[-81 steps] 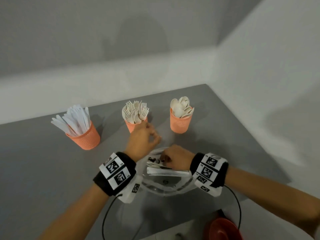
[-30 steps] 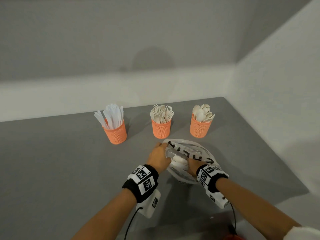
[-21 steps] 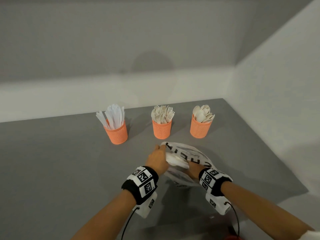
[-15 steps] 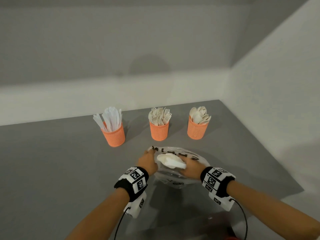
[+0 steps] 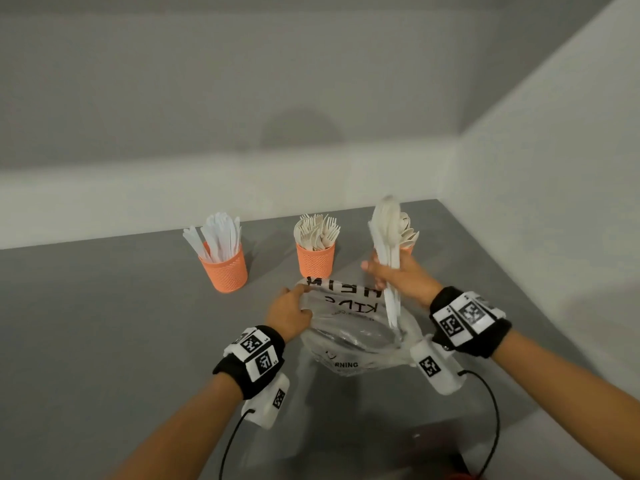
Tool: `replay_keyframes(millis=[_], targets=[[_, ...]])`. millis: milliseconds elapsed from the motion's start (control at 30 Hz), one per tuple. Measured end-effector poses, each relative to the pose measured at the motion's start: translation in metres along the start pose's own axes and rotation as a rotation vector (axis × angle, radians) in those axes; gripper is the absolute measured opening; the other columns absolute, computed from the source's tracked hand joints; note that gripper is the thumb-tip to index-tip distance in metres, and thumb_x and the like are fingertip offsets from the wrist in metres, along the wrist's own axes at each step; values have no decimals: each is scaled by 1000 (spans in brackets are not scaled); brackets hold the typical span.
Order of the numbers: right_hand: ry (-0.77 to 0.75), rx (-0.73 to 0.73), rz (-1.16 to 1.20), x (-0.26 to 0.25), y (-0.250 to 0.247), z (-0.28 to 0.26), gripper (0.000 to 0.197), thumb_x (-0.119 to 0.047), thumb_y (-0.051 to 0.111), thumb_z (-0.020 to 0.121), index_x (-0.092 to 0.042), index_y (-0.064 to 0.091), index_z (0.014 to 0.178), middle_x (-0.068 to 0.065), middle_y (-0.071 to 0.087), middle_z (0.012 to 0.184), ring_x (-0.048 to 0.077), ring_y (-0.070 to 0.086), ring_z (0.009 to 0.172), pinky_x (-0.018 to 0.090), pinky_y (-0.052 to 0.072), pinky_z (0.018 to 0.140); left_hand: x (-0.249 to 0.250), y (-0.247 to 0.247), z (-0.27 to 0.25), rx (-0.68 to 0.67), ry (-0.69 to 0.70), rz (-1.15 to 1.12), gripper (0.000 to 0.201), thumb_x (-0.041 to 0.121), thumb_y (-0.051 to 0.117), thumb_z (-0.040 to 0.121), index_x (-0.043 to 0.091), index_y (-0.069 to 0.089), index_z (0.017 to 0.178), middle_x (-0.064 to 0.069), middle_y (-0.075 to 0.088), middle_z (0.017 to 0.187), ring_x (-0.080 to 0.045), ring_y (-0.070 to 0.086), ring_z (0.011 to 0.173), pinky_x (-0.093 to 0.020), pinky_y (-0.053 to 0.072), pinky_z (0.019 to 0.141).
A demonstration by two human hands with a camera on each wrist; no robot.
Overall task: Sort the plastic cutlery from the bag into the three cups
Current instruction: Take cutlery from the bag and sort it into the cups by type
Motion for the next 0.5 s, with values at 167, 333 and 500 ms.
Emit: replay_keyframes(millis=[167, 333, 500], targets=[[-91, 163, 326, -35, -29, 10, 28, -7, 55, 90, -14, 42, 67, -5, 42, 49, 7, 41, 43, 18, 44, 50, 20, 16, -1, 54, 18, -86, 40, 13, 50, 89, 13, 48, 129, -17, 44, 122, -32, 57, 100, -30, 44, 92], [-77, 248, 375, -25, -17, 17, 25, -6, 54, 91, -15, 44, 70, -10, 42, 43, 6, 41, 41, 21, 43, 51, 37, 6, 0, 222, 96, -219, 24, 19, 51, 92, 9, 65, 109, -18, 48, 124, -29, 45, 120, -35, 37, 103], [-126, 261, 430, -40, 12, 24, 25, -4, 56, 90, -14, 47, 68, -9, 45, 44, 5, 43, 41, 22, 41, 52, 16, -20, -9, 249, -77, -984, 26, 11, 37, 97, 9, 60, 86, -10, 58, 80, -18, 55, 69, -25, 52, 66]])
Point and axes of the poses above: each hand's wrist, its own z-axis towards the middle knuckle, its own y-axis out of the palm, x = y × z, the point moved 9 cm from there along z, towards the middle knuckle
